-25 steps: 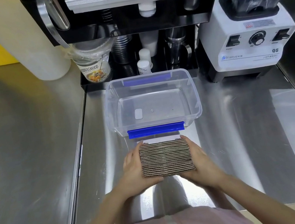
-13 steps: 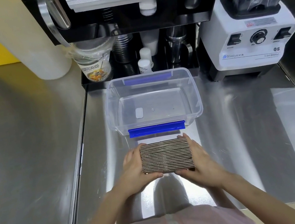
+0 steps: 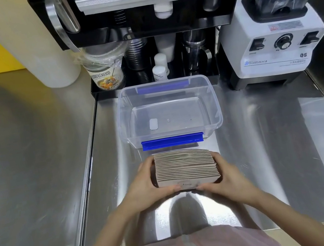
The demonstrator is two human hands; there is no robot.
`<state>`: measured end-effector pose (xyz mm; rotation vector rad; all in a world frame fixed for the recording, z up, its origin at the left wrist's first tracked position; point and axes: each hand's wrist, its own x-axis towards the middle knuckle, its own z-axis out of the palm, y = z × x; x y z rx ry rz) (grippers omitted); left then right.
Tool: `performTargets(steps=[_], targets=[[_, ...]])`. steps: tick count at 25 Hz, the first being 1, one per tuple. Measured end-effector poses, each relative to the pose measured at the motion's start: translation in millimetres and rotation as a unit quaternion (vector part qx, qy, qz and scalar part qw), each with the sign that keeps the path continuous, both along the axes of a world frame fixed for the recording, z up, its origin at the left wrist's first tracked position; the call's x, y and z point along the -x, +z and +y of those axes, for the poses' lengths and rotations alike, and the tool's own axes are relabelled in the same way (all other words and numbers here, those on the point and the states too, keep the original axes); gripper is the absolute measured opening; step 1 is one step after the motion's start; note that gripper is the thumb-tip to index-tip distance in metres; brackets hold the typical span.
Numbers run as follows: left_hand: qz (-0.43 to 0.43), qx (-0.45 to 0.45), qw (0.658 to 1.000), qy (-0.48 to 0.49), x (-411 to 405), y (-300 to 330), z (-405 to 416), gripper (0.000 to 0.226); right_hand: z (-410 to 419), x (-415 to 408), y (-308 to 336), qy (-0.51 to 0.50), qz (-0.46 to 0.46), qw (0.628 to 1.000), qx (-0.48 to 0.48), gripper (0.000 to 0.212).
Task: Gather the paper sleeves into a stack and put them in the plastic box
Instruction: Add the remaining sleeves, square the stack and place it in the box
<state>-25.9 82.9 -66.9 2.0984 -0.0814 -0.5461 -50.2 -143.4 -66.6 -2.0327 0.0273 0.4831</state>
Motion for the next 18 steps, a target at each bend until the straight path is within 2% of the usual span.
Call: performTargets(steps=[6,9,11,13,14,15,18], targets=[[0.058,0.141,0.984,0.095,-10,23,-12,0.042,10,-12,13,-0.039,0.070,0.985,-0.151,0.050],[0.075,0.184,0.971,0.135,-14,28,-14,0.038,16,-18,17,-0.024,0.076,0.983,-0.164,0.074],[0.089,0.224,0.957,0.161,-14,30,-13,0.051,19,-24,27,-0.006,0.081,0.984,-0.161,0.076],[0.101,0.267,0.940,0.188,-12,29,-11,0.081,18,-30,38,0.020,0.082,0.984,-0.158,0.054],[0.104,0.282,0.934,0.194,-11,30,-11,0.089,18,-31,44,0.030,0.086,0.982,-0.163,0.047],[0.103,0.287,0.932,0.197,-11,31,-10,0.091,18,-33,49,0.026,0.087,0.981,-0.173,0.050],[0.105,0.299,0.927,0.202,-12,33,-10,0.089,19,-30,55,-0.005,0.018,0.986,-0.166,0.085]])
